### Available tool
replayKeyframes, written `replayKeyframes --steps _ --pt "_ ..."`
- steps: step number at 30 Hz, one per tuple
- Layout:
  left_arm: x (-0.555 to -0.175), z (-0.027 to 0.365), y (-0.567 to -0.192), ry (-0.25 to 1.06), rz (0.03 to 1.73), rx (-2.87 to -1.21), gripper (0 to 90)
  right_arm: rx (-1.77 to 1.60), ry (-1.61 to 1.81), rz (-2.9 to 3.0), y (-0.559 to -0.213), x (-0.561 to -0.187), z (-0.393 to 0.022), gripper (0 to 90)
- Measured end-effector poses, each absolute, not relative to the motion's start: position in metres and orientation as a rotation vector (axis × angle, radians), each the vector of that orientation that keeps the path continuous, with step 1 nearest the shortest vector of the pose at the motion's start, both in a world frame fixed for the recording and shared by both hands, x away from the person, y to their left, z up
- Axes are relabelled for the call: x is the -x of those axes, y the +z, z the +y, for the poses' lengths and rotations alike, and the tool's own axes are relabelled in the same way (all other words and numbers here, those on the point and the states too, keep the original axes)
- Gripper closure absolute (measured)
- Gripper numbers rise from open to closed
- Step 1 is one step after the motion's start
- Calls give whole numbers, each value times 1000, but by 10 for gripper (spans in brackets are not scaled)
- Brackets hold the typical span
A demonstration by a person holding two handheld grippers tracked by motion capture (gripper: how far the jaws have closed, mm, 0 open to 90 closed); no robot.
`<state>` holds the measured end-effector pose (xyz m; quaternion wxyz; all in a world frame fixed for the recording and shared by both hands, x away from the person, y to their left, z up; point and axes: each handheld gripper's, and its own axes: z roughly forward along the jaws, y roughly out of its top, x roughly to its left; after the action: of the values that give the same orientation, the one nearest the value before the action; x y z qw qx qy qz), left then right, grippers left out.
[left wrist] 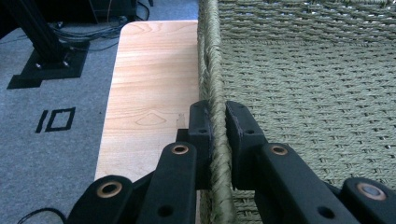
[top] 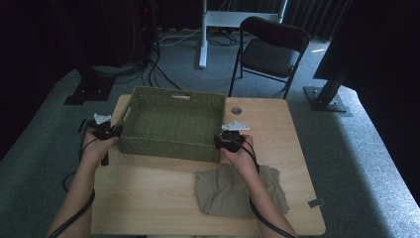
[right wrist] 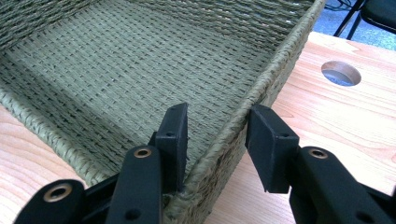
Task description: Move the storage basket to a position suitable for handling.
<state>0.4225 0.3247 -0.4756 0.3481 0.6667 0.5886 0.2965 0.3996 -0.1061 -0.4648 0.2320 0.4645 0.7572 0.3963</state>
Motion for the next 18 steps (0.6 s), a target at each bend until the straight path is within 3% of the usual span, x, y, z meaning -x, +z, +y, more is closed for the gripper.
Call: replayKeyframes --steps 18 --pt "-423 298 -476 745 1518 -1723 825 -1332 1067 2047 -464 -407 -128 640"
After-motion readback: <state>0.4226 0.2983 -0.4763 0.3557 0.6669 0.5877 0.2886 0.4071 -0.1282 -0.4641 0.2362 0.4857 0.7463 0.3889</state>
